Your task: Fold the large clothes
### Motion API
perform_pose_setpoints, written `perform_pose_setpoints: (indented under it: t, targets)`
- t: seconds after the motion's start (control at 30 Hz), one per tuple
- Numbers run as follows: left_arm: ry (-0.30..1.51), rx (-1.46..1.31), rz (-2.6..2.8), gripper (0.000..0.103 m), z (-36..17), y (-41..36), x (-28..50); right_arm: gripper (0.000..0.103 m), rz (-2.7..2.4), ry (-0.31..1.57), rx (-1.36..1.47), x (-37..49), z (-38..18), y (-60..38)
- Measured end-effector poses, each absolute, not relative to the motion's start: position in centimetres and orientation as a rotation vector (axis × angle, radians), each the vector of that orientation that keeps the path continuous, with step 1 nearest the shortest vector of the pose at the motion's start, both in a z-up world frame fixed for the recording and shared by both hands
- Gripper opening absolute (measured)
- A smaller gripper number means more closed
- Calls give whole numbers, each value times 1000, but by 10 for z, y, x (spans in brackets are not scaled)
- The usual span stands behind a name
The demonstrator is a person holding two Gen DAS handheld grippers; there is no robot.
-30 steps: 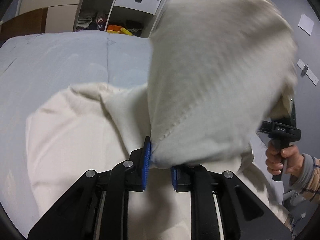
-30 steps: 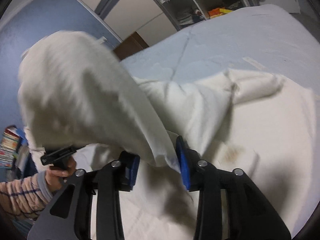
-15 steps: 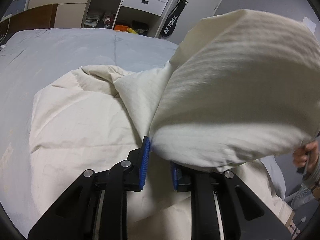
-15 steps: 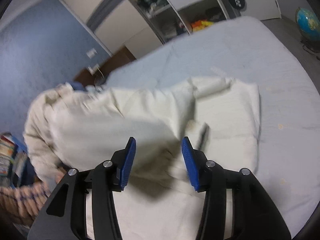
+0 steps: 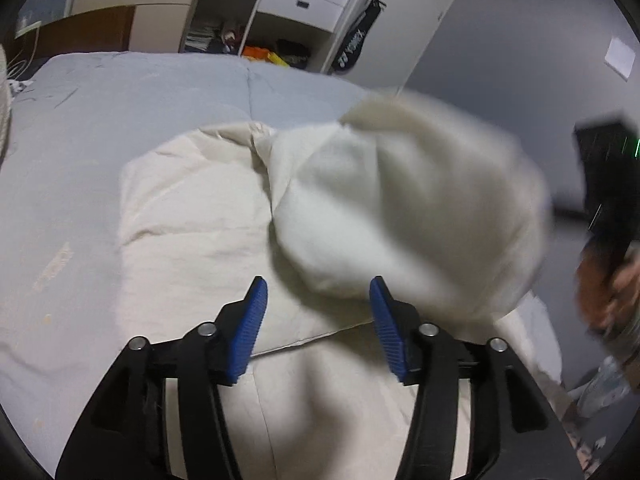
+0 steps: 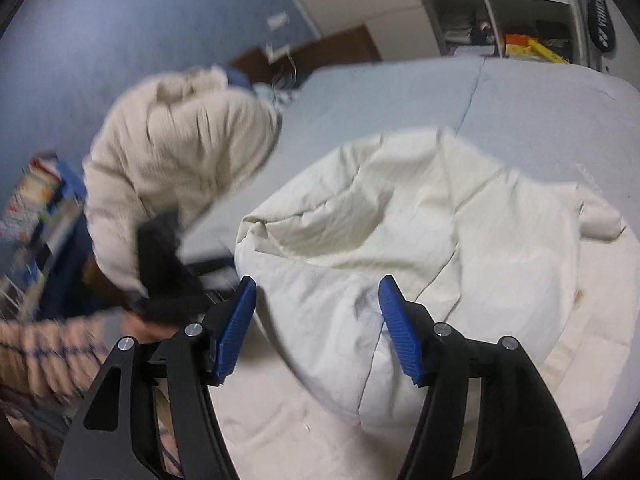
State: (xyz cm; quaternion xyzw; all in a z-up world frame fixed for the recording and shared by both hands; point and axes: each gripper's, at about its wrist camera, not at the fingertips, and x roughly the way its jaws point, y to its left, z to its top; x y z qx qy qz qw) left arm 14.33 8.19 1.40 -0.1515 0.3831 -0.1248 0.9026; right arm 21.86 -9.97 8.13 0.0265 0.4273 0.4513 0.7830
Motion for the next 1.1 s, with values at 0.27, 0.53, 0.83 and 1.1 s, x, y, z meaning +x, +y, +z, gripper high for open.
perform_pose_setpoints:
  t: [0.27, 0.53, 0.83, 1.1]
  targets:
    - [833, -436, -323, 71, 47, 59, 158, 60, 905, 973, 33, 184, 23, -94]
    - [931, -512, -334, 59, 18, 19, 187, 60, 875, 979, 231, 176, 7, -131]
    - [888, -459, -337, 70, 49, 3, 189, 60, 879, 958, 325, 164, 8, -163]
    - [975, -450, -304, 33, 21, -1, 198, 60, 620, 914, 459, 169, 15, -211]
